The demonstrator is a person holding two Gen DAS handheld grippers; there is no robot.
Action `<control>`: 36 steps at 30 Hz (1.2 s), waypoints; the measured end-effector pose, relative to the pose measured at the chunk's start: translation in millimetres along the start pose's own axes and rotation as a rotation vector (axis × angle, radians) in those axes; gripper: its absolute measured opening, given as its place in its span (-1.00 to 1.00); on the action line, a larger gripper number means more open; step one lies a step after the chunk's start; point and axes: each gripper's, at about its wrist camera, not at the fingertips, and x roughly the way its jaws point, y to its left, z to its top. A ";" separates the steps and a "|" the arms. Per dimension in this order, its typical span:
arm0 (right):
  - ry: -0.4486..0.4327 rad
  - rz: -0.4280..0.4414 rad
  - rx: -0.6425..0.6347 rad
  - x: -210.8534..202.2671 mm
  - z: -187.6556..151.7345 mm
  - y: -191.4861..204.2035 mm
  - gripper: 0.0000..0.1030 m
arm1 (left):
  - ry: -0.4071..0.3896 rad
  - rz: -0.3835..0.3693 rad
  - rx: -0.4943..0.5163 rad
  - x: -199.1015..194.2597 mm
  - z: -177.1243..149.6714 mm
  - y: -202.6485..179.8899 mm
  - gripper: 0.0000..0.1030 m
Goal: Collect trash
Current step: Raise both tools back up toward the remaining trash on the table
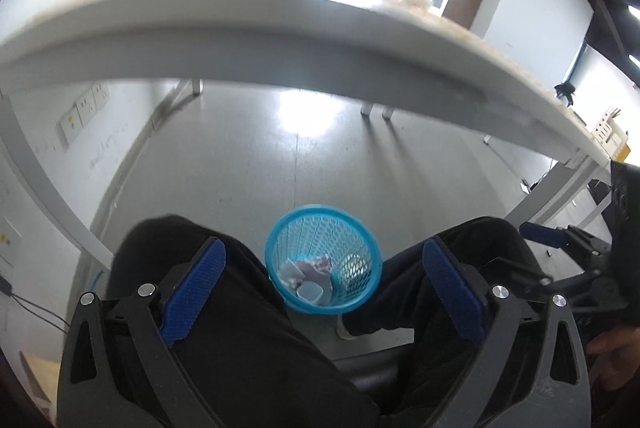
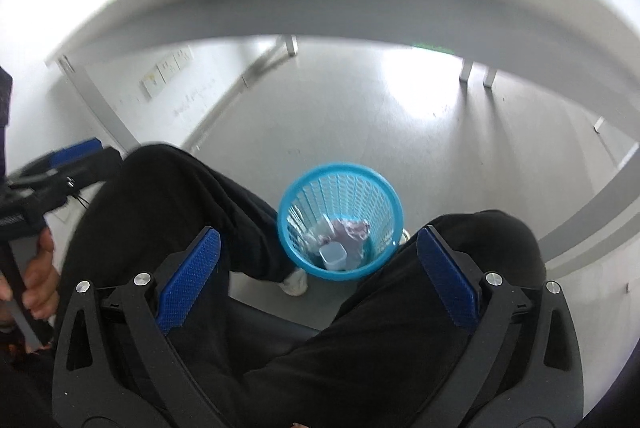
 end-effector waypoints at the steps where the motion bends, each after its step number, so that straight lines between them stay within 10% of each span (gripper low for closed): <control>1: -0.023 0.003 0.000 -9.2 1.0 0.9 0.83 | -0.016 -0.003 0.008 -5.3 1.0 -0.9 0.88; 17: -0.302 -0.053 -0.063 -93.4 85.9 10.8 0.83 | -0.258 0.018 0.144 -73.6 93.1 -16.6 0.88; 36: -0.280 -0.004 0.074 -42.7 230.4 -9.0 0.80 | -0.146 -0.025 -0.002 -5.0 223.8 28.7 0.86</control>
